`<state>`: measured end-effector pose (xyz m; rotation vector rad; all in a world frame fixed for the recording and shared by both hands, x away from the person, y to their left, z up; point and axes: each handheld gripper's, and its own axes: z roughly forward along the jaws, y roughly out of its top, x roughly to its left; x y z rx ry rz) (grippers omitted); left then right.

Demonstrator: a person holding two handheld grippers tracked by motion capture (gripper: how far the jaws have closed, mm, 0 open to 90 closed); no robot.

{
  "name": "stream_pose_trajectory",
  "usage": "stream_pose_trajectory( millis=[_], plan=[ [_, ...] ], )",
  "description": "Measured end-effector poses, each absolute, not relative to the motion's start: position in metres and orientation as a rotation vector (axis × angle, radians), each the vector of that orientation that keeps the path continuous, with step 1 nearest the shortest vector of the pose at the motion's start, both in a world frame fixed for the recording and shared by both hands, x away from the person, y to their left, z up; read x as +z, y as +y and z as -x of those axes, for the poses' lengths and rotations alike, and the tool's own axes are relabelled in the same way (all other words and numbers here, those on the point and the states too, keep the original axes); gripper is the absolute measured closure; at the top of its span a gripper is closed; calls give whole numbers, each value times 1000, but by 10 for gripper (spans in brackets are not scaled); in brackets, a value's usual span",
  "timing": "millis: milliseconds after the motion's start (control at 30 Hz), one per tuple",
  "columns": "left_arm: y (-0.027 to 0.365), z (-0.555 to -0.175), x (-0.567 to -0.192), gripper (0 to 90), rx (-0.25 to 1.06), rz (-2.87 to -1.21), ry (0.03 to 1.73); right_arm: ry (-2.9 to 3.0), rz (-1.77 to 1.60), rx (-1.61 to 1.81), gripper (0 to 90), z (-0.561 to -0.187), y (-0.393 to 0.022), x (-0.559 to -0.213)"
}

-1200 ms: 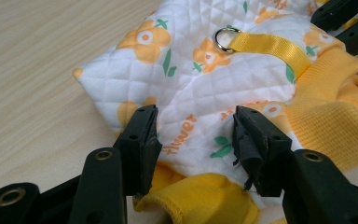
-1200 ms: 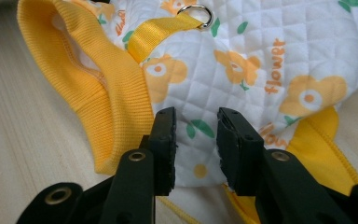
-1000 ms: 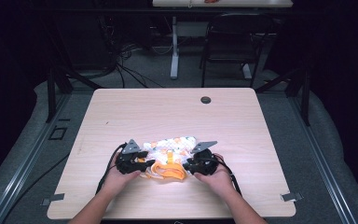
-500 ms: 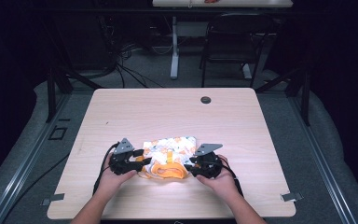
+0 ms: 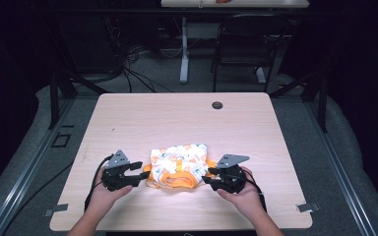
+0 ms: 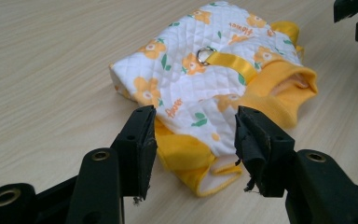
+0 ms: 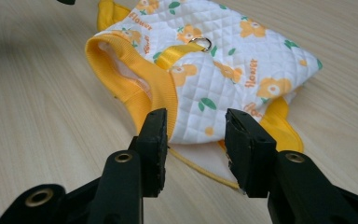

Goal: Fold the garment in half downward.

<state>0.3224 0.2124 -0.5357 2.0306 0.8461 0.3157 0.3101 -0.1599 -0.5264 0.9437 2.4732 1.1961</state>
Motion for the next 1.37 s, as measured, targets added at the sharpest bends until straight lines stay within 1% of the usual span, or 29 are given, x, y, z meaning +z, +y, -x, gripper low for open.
stream_pose_trajectory(
  millis=[233,500,667,1067,1200,1367],
  plan=[
    [229,-309,-538,481,308,-2032,876,2455,-995,1207,589,-304,-175,-527],
    [239,-303,-545,481,294,-2038,903,2463,-1031,1172,589,-300,-185,-535],
    [238,-304,-549,482,276,-2042,906,2498,-1027,1129,589,-301,-181,-544],
    [229,-304,-559,483,314,-2102,890,2527,-987,1074,587,-302,-165,-558],
    [228,-304,-559,483,305,-2096,891,2521,-970,1077,618,-302,-164,-560],
    [225,-304,-559,483,298,-2099,882,2536,-923,1106,621,-300,-159,-560]
  ],
)
